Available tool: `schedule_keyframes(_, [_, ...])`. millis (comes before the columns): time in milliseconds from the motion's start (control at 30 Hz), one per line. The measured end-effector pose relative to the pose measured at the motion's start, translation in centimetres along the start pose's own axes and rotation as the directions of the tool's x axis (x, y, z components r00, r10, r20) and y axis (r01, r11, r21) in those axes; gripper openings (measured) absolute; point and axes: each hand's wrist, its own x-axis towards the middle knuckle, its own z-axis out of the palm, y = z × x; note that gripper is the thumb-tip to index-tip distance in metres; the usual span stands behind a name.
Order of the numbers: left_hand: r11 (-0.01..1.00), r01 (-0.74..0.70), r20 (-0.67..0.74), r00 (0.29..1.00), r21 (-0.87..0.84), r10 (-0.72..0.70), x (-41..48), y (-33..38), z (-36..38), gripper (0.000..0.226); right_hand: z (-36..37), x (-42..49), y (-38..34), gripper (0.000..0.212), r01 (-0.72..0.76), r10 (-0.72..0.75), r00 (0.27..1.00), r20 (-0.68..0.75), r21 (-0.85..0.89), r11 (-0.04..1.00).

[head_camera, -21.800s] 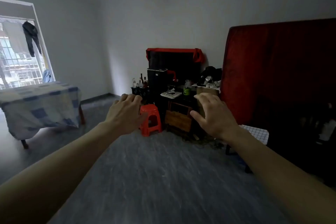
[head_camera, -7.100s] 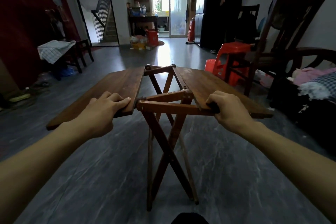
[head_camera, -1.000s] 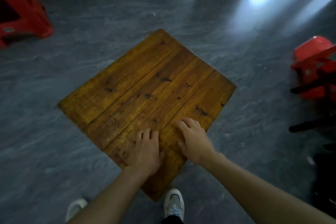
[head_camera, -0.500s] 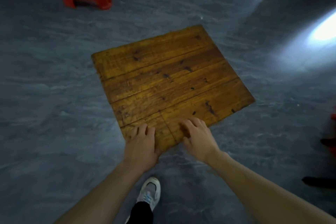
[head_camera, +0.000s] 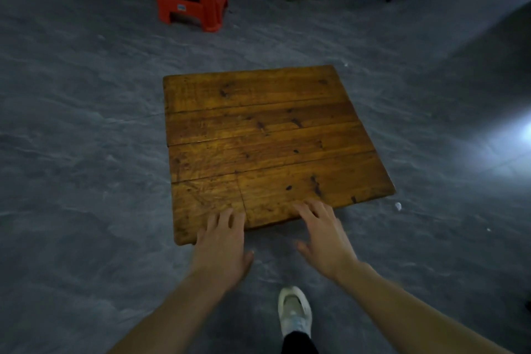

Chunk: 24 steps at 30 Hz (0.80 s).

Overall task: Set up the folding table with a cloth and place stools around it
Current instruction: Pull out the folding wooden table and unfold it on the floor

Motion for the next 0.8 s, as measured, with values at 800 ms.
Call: schedule_keyframes(800, [0.970,0.147,0.026,0.988,0.195,-0.155,20.3,0.5,1.5,0.144,-2.7,21.8,7.0,0.121,0.156,-0.110,0.983,0.146,-0.364,0.918])
